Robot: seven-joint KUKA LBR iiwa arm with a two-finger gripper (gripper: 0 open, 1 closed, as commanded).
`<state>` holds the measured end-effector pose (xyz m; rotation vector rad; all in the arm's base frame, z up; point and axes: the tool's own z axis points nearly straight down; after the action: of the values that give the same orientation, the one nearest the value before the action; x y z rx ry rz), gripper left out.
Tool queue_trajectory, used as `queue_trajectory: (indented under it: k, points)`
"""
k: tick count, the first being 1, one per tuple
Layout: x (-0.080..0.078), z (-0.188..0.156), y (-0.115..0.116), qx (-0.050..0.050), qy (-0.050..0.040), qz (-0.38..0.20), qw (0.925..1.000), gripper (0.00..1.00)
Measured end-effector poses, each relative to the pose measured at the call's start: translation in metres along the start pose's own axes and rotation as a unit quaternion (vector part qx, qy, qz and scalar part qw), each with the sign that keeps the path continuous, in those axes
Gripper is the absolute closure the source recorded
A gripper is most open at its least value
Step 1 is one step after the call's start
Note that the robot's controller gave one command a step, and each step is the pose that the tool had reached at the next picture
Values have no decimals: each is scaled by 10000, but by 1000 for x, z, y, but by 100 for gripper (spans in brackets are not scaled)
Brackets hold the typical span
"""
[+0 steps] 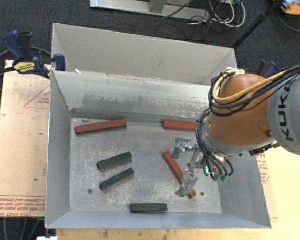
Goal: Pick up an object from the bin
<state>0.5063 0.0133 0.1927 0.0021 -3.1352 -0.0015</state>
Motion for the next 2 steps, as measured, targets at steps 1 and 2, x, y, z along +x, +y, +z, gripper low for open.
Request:
queue_trajectory:
  k: [1, 2]
  points:
    - [-66, 2, -35, 0, -60, 980, 9952, 0]
    - [-26, 124, -63, 1, -45, -398, 9992, 0]
